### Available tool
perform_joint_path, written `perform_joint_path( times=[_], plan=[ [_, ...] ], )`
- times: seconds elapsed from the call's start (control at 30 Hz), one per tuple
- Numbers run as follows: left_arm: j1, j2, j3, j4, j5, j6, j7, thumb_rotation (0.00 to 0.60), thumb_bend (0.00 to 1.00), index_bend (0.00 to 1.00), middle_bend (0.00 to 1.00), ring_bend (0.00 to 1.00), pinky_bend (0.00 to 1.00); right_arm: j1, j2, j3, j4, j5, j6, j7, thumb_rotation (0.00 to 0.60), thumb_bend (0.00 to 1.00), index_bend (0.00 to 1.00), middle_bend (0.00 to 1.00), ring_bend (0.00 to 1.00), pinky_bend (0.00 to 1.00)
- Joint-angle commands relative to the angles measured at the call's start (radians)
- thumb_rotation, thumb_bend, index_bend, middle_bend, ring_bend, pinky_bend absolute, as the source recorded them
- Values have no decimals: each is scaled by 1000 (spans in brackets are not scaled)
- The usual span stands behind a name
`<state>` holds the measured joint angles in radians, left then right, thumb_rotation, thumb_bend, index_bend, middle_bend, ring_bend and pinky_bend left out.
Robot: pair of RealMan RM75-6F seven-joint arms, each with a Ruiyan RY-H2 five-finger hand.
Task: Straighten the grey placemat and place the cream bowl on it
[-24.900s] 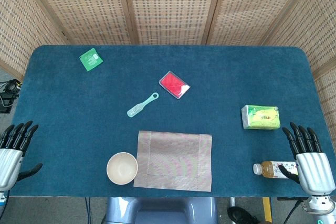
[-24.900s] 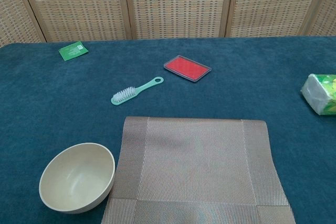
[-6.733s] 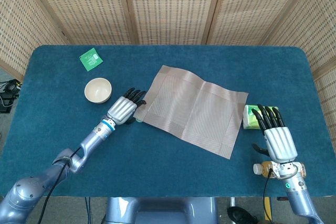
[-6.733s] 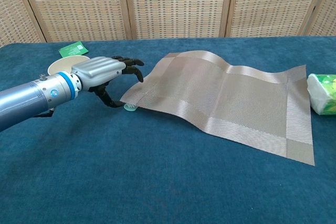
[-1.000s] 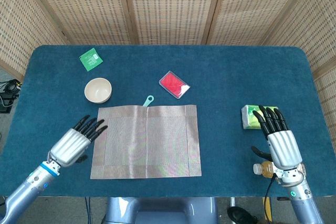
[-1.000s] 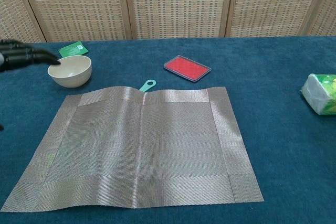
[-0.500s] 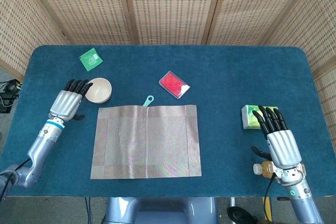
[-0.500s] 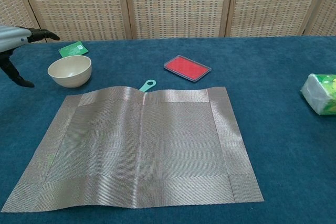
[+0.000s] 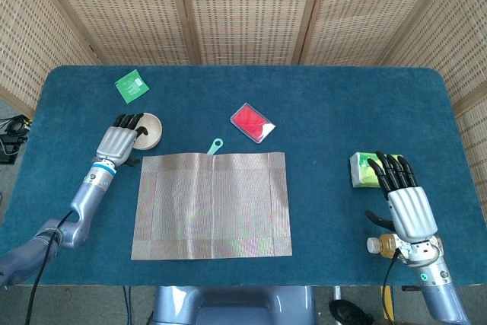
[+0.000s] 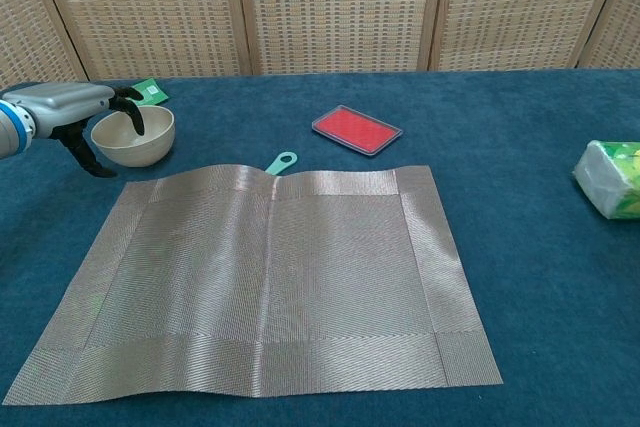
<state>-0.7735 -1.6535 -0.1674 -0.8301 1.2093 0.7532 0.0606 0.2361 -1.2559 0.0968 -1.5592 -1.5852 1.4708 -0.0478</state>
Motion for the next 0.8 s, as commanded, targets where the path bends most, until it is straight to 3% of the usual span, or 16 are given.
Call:
perform_joint_path(
  times=[0.03,0.3,0.5,0.63,0.8],
  plan=[
    [-16,-24,-13,35,-22,-19,19,600,354,420,0,0,0,0,1,1,1,1,-1,1,600,0,36,0,0,0],
    [-25,-51,-28,77,-54,-41,47,600,446,549,0,0,0,2,0,0,2,4,-5,2,600,0,36,0,0,0],
    [-20,-35,-32,55,-46,-17,47,600,454,664,0,0,0,1,-1,-1,1,2,-4,1,600,0,36,0,0,0],
    [-2,22,-39,-46,-8,79,44,600,454,678,0,0,0,1,0,-4,-2,-2,-4,3,600,0,36,0,0,0],
    [23,126,-25,-274,74,207,90,600,454,684,0,0,0,0,2,-4,-6,-6,1,3,600,0,36,0,0,0]
  ],
)
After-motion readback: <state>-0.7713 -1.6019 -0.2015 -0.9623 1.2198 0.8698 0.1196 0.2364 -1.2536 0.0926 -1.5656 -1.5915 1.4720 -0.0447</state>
